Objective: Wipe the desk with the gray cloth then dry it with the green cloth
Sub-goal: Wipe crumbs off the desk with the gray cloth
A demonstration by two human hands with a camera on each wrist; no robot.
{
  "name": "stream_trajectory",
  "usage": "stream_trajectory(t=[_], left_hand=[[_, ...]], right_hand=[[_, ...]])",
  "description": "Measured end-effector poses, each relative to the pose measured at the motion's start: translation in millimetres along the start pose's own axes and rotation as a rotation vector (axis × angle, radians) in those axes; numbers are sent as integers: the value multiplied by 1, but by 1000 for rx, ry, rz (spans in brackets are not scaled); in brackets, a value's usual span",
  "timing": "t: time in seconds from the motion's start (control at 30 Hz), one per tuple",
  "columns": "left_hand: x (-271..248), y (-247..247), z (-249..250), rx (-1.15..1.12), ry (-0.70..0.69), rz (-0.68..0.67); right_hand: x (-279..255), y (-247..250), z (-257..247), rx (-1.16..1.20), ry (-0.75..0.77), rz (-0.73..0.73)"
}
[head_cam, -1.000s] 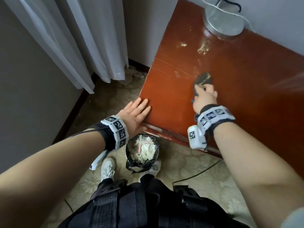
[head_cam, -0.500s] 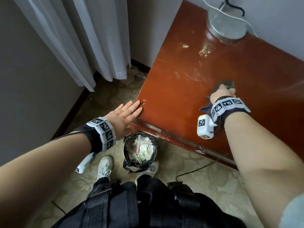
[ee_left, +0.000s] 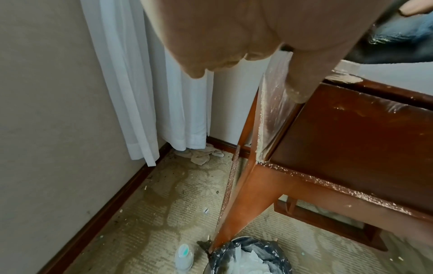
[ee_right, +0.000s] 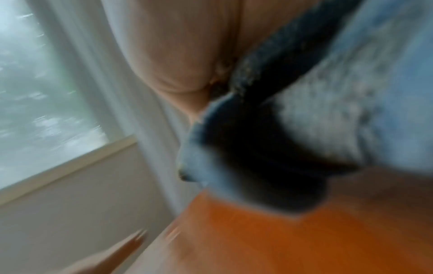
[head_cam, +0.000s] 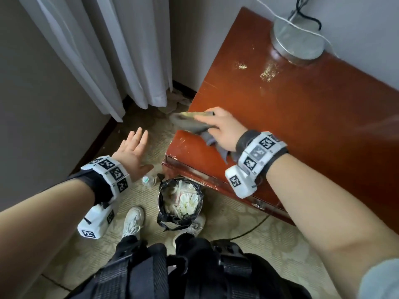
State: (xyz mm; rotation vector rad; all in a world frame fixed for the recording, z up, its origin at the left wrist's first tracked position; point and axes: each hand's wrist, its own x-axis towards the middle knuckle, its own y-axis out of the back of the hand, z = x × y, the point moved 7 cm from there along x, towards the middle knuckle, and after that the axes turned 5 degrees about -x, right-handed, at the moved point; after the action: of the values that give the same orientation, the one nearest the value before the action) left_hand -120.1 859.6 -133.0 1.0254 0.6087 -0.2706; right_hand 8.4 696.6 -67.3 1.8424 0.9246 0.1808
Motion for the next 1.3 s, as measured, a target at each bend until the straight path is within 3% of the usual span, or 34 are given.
stream_trajectory(t=[0.1, 0.17, 0.2, 0.27, 0.33, 0.47, 0.57, 0.63, 0.73, 0.8, 0.87, 0.93, 1.0, 1.1, 1.13, 1.2, 1.3], left_hand=[[1, -1, 6, -10, -37, 0], [1, -5, 16, -7, -80, -25], [1, -10, 21, 3, -96, -55], [0, -20, 28, 22, -115, -117], [0, -28, 28, -17, -125, -147], [2, -37, 5, -31, -46, -160], [1, -37, -24, -32, 96, -135], [-2, -34, -35, -25, 128, -114], [-3, -26, -32, -38, 106, -80], [-4, -21, -23, -62, 89, -60], [-5, -16, -14, -99, 79, -13], [-7, -10, -7, -134, 71, 43], [-10, -5, -2, -161, 65, 71], [-18, -1, 10, -197, 17, 35], [-21, 1, 17, -181, -8, 26], [-25, 5, 30, -131, -47, 41], [-27, 10, 49, -82, -70, 130]], right_hand=[[-22, 48, 82, 42, -476, 260], [-32, 49, 116, -85, -723, 201], [-31, 42, 117, -111, -745, 180], [-17, 20, 91, -156, -600, 176], [-4, -9, 43, -193, -308, 102], [-20, -69, -49, -232, 242, -149], [-47, -94, -61, -300, 455, -426], [-50, -78, -54, -260, 445, -437], [-27, -25, -36, -87, 255, -88], [-9, 0, -14, 9, 28, 146], [0, -5, -3, -82, -130, 160], [-4, -33, -13, -221, -39, 32], [-19, -63, -33, -272, 192, -91], [-43, -86, -45, -367, 435, -338], [-48, -81, -45, -371, 472, -342], [-51, -54, -38, -310, 435, -155], [-58, -14, -15, -235, 173, 153]])
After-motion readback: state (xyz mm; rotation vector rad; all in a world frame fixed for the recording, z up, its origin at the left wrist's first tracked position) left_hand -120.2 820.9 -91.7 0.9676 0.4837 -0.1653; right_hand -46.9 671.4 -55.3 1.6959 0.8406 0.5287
